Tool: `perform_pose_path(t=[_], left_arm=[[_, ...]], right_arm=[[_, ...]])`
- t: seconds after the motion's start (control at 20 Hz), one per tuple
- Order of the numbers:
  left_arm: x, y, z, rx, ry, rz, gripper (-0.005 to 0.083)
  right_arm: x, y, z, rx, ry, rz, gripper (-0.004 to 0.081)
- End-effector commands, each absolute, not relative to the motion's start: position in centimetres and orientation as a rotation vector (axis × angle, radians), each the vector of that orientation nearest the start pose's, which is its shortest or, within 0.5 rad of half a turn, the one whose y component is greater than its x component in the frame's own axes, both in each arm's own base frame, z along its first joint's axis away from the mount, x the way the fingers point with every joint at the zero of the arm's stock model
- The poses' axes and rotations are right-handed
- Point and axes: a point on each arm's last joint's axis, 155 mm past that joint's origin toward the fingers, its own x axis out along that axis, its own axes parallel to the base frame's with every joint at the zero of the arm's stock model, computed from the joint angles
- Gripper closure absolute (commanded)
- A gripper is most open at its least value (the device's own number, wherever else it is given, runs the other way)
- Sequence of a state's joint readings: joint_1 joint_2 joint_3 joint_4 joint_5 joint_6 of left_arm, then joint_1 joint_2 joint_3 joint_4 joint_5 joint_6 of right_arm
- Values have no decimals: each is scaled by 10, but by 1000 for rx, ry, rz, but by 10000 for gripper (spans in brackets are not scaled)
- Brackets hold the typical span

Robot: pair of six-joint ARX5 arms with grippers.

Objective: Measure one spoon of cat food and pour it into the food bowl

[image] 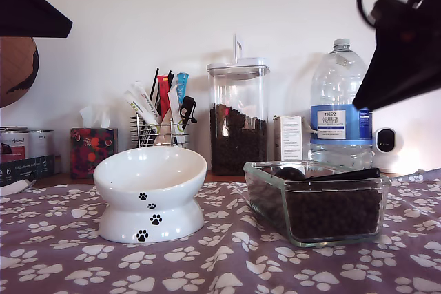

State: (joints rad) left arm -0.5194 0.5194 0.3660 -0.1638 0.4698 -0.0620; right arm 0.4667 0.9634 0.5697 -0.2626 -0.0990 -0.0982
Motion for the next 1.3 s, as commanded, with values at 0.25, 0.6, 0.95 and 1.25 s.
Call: perform_pose_path(t=[0.25, 0.6, 0.95, 1.25], left_arm=[[186, -203, 177, -48, 377, -971, 793], [186, -202, 175, -47, 384, -964, 793], [186, -202, 173, -47, 393, -963, 793], [183, -200, 166, -45, 429, -960, 793]], right_arm=[[303, 176, 121, -260, 683, 601, 576], [307, 189, 97, -272, 838, 652, 577], [301, 186, 80, -289, 958, 649, 577], [294, 182, 70, -295, 1009, 647, 578]])
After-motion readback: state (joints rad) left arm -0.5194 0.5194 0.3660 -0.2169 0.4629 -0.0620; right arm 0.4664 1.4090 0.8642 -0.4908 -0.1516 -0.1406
